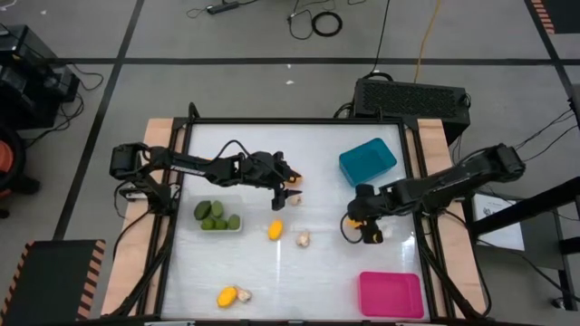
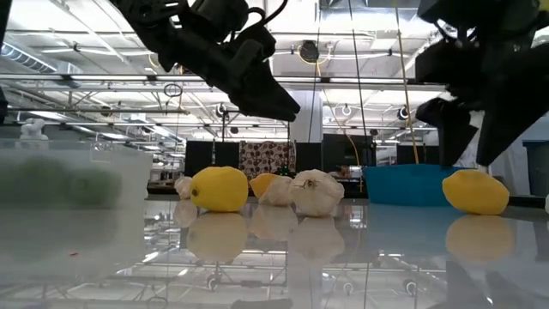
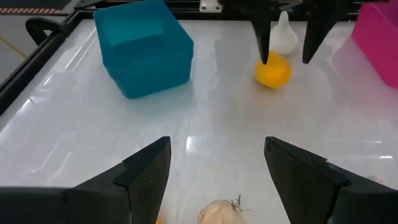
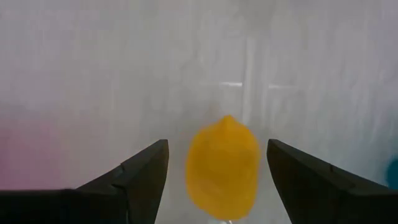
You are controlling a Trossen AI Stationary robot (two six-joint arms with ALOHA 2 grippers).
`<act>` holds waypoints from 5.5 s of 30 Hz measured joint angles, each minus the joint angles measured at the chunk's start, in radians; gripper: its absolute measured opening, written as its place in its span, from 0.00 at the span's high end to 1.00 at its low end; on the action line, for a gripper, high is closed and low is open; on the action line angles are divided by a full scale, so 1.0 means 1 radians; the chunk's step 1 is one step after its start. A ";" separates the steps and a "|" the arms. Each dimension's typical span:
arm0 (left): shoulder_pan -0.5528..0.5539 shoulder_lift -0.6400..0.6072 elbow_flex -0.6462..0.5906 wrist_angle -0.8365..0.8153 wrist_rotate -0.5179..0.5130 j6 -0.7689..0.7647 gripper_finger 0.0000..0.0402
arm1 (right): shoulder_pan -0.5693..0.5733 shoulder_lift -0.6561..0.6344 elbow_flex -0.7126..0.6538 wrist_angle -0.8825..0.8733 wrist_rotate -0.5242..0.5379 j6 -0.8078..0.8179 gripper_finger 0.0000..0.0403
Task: Sort produce into baskets
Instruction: Put the yellow lemon into the blue bin
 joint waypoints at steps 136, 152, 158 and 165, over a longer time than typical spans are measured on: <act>0.144 0.280 0.245 -0.363 -0.061 0.073 0.13 | 0.095 -0.229 -0.033 0.267 0.336 0.222 0.33; 0.156 0.219 0.366 -0.815 -0.096 0.045 0.13 | 0.095 -0.229 -0.032 0.257 0.336 0.204 0.33; 0.173 0.219 0.340 -0.810 -0.100 0.038 0.13 | 0.095 -0.229 -0.032 0.257 0.336 0.204 0.33; 0.185 0.219 0.305 -0.803 -0.098 0.017 0.13 | 0.095 -0.229 -0.032 0.257 0.335 0.204 0.33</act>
